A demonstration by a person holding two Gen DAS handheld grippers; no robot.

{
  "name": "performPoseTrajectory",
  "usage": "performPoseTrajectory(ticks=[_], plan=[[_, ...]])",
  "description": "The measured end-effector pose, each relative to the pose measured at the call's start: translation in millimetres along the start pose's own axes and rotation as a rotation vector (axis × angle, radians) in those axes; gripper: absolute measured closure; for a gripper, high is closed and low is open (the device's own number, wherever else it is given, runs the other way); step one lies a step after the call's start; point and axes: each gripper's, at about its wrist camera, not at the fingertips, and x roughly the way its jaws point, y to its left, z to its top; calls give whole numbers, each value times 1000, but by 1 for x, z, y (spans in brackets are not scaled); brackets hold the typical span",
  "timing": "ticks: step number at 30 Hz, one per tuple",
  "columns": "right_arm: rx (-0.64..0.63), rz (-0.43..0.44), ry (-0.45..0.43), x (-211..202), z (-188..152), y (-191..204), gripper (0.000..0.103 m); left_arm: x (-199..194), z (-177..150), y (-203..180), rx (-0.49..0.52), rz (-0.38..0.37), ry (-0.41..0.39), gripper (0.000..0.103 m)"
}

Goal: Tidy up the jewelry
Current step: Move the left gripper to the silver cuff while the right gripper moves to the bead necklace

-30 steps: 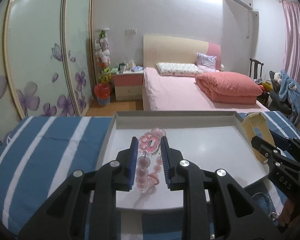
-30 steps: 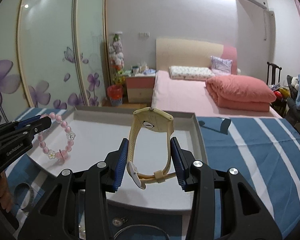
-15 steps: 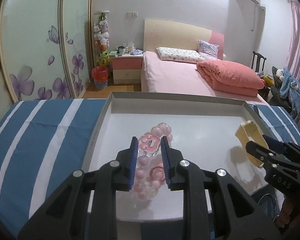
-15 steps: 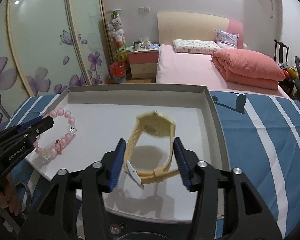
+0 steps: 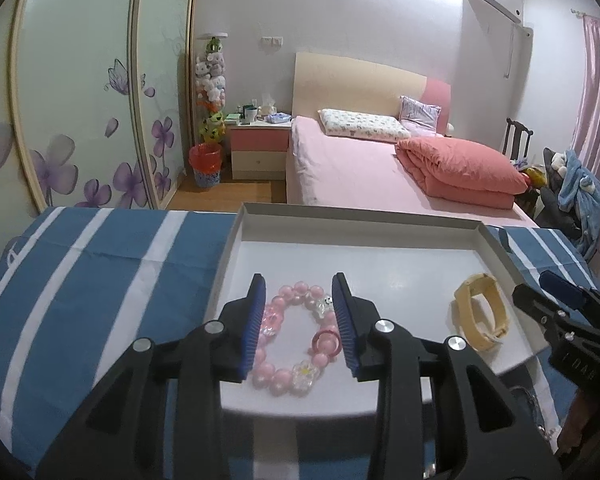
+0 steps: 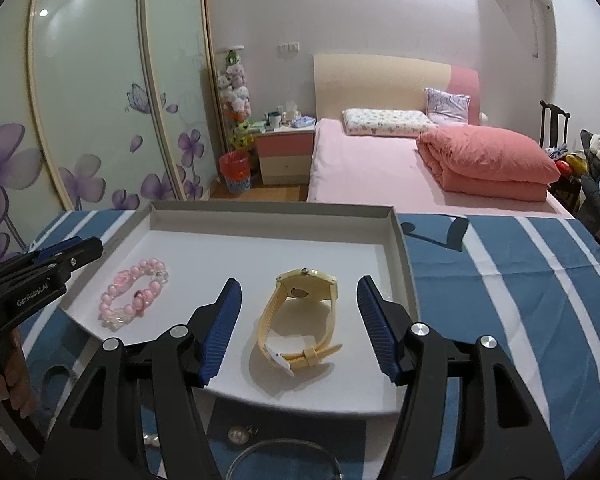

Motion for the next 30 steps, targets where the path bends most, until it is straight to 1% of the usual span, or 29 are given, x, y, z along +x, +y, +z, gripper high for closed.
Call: performPoseTrajectory(ticks=[5,8,11,13,15,17,18,20,24,25,30], plan=[[4,10,-27,-26,-7,0,41,-32,-12,8,7,5,-16,64],[4,20,-39,-46,-19,3,40,-52,-27,15,12,8,-13,60],[0,28,-49,-65,-34,8,37,-67,-45,21,25,9,12,55],[-9,36,-47,-76,-46,13,36,-71,-56,22,31,13,37,47],[-16,38,-38,-83,-57,16,36,-72,-68,22,38,15,65,41],[-20,43,-25,-90,-68,16,36,-70,-80,22,49,22,99,40],[-21,45,-18,-92,-73,18,36,-67,-86,22,52,20,125,38],[-18,50,-9,-98,-81,19,36,-63,-92,21,52,11,154,36],[-3,59,3,-106,-93,21,36,-59,-98,20,64,10,177,29],[0,59,7,-107,-96,20,36,-58,-98,20,67,12,179,26],[23,65,29,-106,-105,12,36,-49,-98,16,86,44,227,24]])
